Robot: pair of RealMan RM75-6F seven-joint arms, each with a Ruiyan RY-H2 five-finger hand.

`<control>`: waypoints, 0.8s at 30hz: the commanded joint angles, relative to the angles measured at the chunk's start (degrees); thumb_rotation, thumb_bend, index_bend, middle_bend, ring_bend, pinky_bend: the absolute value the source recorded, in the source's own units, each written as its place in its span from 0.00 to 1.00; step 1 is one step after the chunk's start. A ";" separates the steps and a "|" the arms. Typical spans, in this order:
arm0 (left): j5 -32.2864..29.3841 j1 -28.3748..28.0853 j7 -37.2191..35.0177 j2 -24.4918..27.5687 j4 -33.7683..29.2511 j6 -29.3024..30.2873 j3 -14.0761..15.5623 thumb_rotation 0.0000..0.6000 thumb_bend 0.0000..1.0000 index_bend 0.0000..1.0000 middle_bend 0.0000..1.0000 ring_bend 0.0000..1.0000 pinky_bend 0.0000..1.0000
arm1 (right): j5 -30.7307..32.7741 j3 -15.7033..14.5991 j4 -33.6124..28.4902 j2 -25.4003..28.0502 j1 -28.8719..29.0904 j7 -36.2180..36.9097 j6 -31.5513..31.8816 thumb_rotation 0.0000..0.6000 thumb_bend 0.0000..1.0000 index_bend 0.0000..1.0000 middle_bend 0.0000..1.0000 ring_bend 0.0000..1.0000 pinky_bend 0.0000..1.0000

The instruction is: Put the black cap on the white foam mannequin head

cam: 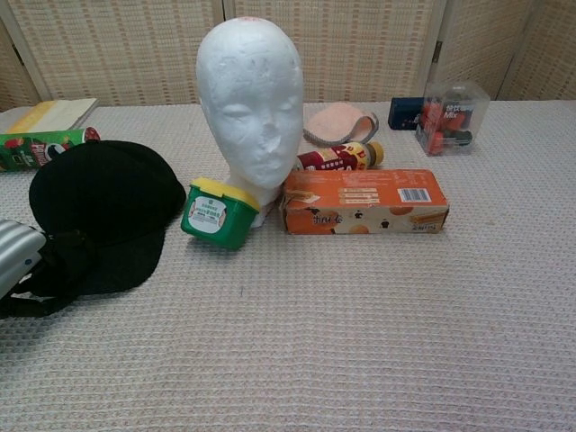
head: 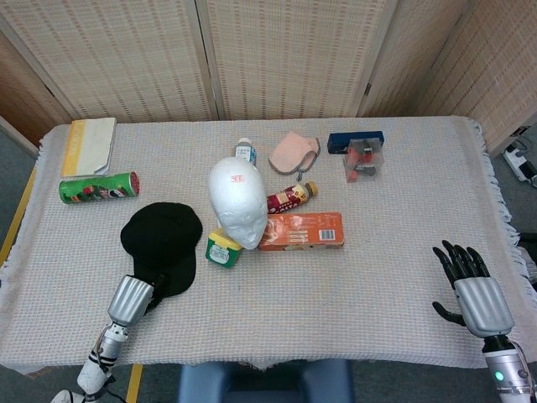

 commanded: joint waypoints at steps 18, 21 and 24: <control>-7.63 -7.08 -4.25 4.67 -1.57 11.21 -7.63 1.00 0.54 0.61 1.00 1.00 1.00 | -1.80 -1.28 -1.04 1.31 0.06 1.44 -0.37 1.00 0.15 0.00 0.00 0.00 0.00; -8.98 -9.61 -3.74 6.57 -2.56 13.23 -9.52 1.00 0.54 0.62 1.00 1.00 1.00 | -2.23 -1.45 -1.28 1.66 -0.02 1.89 -0.16 1.00 0.15 0.00 0.00 0.00 0.00; -9.91 -12.50 -2.62 8.71 -3.95 14.92 -11.13 1.00 0.55 0.62 1.00 1.00 1.00 | -2.42 -1.30 -1.48 2.06 -0.32 2.56 0.73 1.00 0.15 0.00 0.00 0.00 0.00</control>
